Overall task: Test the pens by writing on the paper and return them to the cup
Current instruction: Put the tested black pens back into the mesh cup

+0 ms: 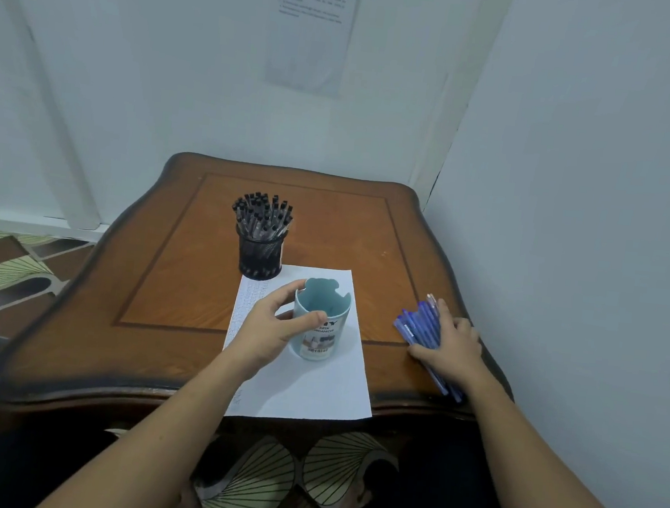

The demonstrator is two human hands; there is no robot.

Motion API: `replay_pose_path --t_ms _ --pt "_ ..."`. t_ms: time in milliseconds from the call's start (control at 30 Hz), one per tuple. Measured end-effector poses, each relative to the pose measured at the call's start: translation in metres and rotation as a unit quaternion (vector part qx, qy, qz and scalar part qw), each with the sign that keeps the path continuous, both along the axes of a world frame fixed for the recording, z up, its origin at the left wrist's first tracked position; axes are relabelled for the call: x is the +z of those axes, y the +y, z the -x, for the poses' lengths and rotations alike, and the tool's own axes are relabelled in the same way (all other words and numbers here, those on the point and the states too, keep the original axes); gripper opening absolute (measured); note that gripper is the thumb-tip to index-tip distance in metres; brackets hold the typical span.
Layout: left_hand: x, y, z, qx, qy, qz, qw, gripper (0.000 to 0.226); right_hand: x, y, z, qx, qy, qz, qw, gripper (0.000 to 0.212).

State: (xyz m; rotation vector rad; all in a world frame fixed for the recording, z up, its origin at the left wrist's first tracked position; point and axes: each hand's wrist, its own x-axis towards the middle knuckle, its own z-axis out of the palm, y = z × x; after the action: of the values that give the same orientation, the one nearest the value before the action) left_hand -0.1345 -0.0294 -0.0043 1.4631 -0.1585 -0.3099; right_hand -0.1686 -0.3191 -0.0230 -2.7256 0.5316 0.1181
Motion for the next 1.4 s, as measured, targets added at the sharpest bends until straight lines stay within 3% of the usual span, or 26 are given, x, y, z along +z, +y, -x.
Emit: replay_pose_path --t_ms 233,400,700,800,867,967,1067,1133,1200,1400 --pt "-0.002 0.000 -0.001 0.001 0.002 0.006 1.000 0.055 0.005 0.032 -0.024 0.019 0.022 -0.050 0.998 0.092" --pt "-0.001 0.001 -0.002 -0.005 0.002 0.007 1.000 0.050 0.014 0.041 -0.037 0.013 0.067 -0.018 0.997 0.071" --pt "-0.001 0.002 -0.001 -0.010 0.003 0.010 1.000 0.054 0.014 0.046 -0.039 0.039 0.034 0.022 0.998 0.058" --pt "0.000 0.002 -0.001 -0.013 0.004 0.008 1.000 0.056 0.016 0.043 -0.043 0.001 0.014 -0.088 0.996 0.047" --pt "0.000 0.003 -0.002 -0.013 0.008 0.010 1.000 0.059 0.025 0.050 -0.047 -0.057 -0.042 -0.250 0.966 0.044" --pt "0.000 0.003 -0.002 -0.012 0.010 0.011 1.000 0.058 0.057 0.074 -0.057 -0.102 -0.182 -0.423 0.882 0.037" --pt "-0.001 0.004 -0.002 -0.014 0.012 0.019 1.000 0.058 0.094 0.104 -0.065 -0.078 -0.300 -0.532 0.788 0.033" --pt "0.000 0.004 -0.001 -0.015 0.010 0.019 1.000 0.057 0.108 0.123 -0.068 -0.046 -0.337 -0.553 0.761 0.039" --pt "0.000 0.004 -0.002 -0.018 0.007 0.017 1.000 0.056 0.110 0.144 -0.066 -0.008 -0.347 -0.529 0.774 0.042" --pt "0.000 0.003 -0.001 -0.024 -0.001 0.022 0.999 0.055 0.065 0.166 -0.050 0.063 -0.321 -0.394 0.859 0.050"
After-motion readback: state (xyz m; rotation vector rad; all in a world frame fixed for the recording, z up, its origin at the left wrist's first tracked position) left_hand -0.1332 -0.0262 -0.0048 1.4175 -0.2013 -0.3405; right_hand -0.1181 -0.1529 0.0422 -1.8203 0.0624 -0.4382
